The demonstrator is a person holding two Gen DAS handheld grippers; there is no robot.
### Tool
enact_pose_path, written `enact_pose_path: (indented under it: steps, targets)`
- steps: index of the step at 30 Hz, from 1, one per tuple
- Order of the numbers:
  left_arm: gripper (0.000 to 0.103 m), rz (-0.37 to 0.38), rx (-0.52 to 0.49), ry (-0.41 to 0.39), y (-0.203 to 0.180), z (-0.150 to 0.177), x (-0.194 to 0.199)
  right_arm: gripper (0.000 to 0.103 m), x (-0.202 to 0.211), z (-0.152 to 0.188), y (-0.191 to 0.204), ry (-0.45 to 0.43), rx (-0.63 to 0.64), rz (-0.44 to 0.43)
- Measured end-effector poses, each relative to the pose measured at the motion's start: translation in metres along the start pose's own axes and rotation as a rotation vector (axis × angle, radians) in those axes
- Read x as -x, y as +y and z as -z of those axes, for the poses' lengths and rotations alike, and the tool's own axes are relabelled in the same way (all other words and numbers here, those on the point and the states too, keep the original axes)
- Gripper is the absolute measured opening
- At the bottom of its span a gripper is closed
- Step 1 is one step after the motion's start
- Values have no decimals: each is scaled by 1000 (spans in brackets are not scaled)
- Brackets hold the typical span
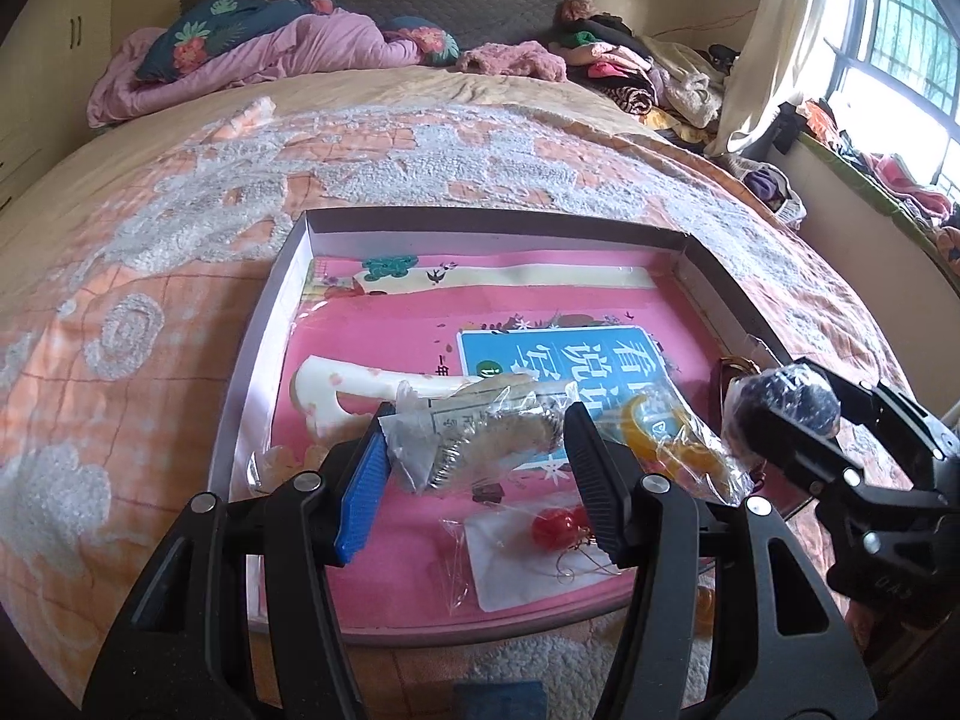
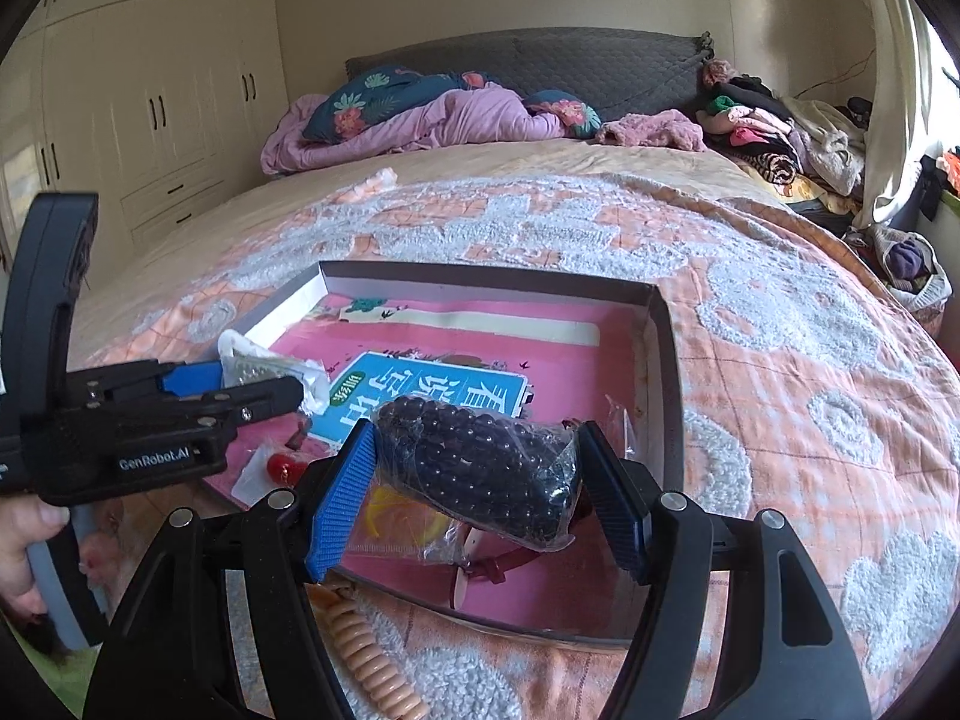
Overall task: Organize jewelry
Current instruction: 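Open both tools to release the bags and withdraw them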
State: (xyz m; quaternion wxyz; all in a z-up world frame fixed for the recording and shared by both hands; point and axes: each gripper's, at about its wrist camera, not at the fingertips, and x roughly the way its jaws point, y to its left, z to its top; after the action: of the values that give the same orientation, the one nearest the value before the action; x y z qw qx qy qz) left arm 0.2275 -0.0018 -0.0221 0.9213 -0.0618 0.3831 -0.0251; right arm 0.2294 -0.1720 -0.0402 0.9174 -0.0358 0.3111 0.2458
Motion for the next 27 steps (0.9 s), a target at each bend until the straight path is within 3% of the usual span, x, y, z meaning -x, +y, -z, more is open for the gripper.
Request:
enact_pose_path:
  steps: [12,27]
  targets:
    - [49,4,-7,10,-4,-2,-4,71,-12,11,0,44,-3,5]
    - [50,-1,-16,26,-10,-1,-7,93,24,14,-5,-6,-13,9]
